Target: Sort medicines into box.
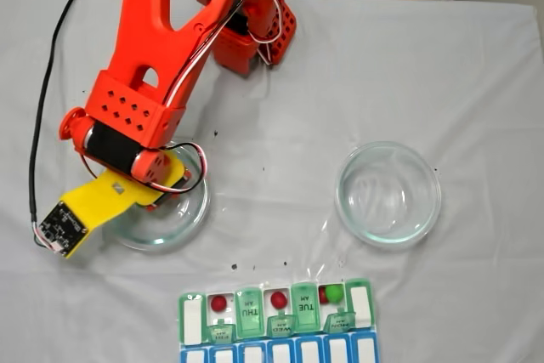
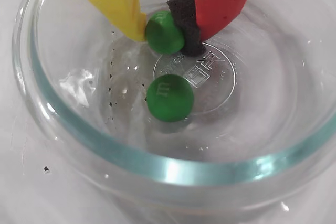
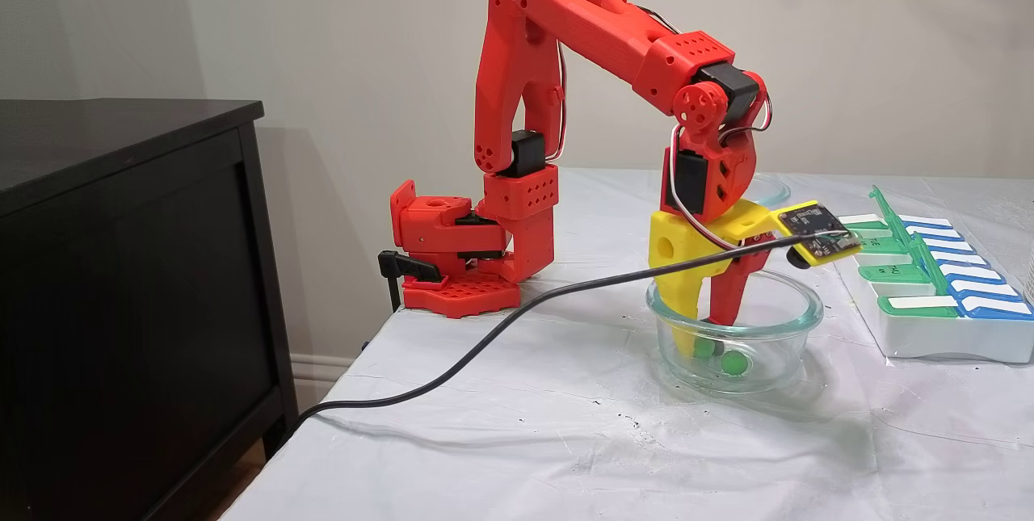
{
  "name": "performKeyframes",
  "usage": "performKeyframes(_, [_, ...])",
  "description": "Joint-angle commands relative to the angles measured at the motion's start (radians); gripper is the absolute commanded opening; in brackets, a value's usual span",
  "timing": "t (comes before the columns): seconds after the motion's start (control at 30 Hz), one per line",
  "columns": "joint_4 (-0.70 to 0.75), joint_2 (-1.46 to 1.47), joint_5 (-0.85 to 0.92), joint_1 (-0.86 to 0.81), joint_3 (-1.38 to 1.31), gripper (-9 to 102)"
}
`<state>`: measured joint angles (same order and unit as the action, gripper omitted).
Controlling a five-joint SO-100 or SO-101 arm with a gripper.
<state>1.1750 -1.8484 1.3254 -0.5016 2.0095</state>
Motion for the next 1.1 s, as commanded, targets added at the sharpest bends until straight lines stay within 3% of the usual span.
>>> performKeyframes(0.0, [0.104, -0.121, -0.055, 0.028, -0.175, 0])
performKeyframes(0.17, [0.293, -0.120, -0.138, 0.072, -0.492, 0])
performKeyframes(0.3, [0.324, -0.138, -0.187, 0.087, -0.664, 0])
performKeyframes(0.43, [0.259, -0.199, -0.327, 0.233, -0.609, 0])
performKeyframes(0.53, [0.084, -0.225, -0.433, 0.364, -0.488, 0])
performKeyframes(0.8, [0.103, -0.067, -0.733, 0.534, -0.506, 0])
performKeyframes(1.07, [0.028, 0.115, -0.841, 0.586, -0.560, 0])
